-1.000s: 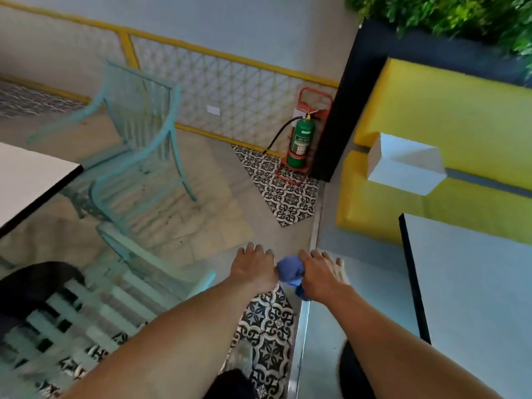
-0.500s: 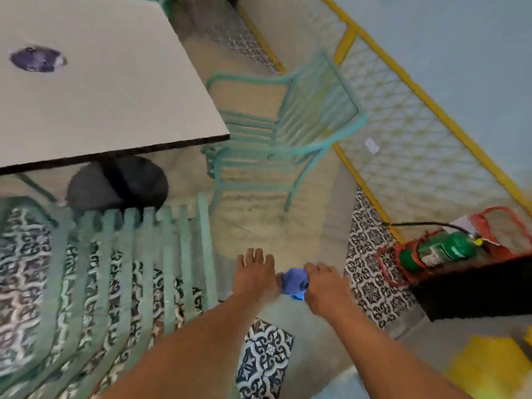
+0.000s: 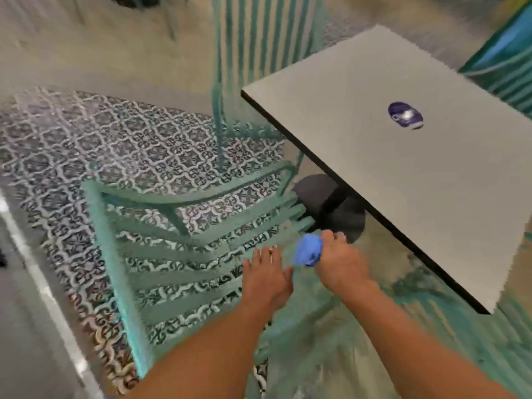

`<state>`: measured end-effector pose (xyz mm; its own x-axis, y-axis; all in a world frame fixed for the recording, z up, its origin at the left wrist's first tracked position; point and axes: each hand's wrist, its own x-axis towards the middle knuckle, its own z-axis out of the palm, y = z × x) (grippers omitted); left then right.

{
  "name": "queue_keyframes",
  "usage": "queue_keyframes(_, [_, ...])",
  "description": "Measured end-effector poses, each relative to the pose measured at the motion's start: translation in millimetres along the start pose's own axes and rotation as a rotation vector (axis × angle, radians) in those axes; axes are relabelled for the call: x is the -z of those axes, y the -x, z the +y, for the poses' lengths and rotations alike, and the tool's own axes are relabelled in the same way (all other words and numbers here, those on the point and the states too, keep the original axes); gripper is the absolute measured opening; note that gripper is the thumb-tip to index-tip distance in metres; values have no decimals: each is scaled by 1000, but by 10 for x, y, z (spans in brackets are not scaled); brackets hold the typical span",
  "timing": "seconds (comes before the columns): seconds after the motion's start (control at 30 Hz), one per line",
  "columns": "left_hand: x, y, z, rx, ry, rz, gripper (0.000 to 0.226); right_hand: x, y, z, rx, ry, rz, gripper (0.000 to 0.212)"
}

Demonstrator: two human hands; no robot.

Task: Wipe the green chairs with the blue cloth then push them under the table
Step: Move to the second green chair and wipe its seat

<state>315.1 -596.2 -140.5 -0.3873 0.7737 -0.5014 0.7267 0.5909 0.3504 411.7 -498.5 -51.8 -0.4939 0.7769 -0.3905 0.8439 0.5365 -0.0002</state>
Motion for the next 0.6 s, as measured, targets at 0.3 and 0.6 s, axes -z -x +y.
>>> queue_keyframes(0.3, [-838,-604,-660,452,2,51,66,-648,-1302,-84,317,-397,-57,73])
queue_keyframes(0.6, [-1530,-1418,-1108,490,-96,84,58,-1194,-2136,-355,358,-585,46,21])
